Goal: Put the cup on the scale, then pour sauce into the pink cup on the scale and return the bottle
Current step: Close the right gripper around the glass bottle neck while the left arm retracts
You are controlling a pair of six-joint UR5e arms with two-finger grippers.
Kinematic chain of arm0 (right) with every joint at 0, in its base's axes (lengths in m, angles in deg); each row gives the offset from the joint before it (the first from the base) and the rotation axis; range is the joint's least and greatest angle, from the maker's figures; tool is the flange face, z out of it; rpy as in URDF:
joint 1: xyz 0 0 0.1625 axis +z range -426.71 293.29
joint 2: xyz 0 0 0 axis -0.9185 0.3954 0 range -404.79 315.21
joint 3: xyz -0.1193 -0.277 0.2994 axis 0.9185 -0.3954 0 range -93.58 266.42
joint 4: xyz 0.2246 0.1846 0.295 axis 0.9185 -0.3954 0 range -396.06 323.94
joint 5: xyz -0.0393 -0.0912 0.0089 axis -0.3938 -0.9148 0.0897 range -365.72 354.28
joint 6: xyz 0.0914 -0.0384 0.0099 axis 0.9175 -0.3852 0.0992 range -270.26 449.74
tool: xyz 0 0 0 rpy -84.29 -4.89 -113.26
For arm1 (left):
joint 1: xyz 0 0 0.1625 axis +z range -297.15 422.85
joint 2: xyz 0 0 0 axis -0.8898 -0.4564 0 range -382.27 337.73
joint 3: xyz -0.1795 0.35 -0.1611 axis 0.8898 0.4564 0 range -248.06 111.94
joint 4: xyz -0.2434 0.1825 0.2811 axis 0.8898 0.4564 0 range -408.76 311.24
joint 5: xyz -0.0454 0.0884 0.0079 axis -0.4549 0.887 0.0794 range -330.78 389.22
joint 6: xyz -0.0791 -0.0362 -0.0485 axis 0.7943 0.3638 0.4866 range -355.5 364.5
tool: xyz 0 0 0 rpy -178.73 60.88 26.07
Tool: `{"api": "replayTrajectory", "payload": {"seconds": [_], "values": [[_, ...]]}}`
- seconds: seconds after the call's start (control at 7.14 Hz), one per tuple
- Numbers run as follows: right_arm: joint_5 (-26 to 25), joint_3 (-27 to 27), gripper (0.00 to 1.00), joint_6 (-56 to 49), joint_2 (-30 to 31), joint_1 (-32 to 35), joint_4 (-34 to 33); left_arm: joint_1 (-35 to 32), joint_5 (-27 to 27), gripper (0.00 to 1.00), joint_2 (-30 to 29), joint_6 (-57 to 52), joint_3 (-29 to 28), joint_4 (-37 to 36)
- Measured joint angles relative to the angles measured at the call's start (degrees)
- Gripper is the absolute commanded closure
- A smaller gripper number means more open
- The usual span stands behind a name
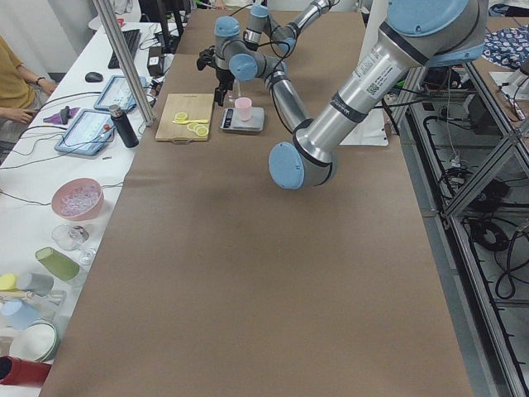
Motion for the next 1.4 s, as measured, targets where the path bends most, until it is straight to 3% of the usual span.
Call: {"api": "replayTrajectory", "payload": {"seconds": [0.56, 1.12, 1.4], "values": [[-2.95, 0.11, 0.00, 0.66, -0.64, -0.54, 0.03, -1.96, 0.98, 0.03, 9.77, -4.39, 8.45, 0.48], [-5.70, -0.43, 0.00, 0.69, -0.68, -2.02, 0.17, -5.20, 1.95, 0.03, 19.87, -8.20, 10.26, 7.85], [-6.87, -2.24, 0.00, 1.44, -0.91, -2.58, 2.57, -6.55, 2.41, 0.03, 22.24, -9.07, 10.42, 10.08]]}}
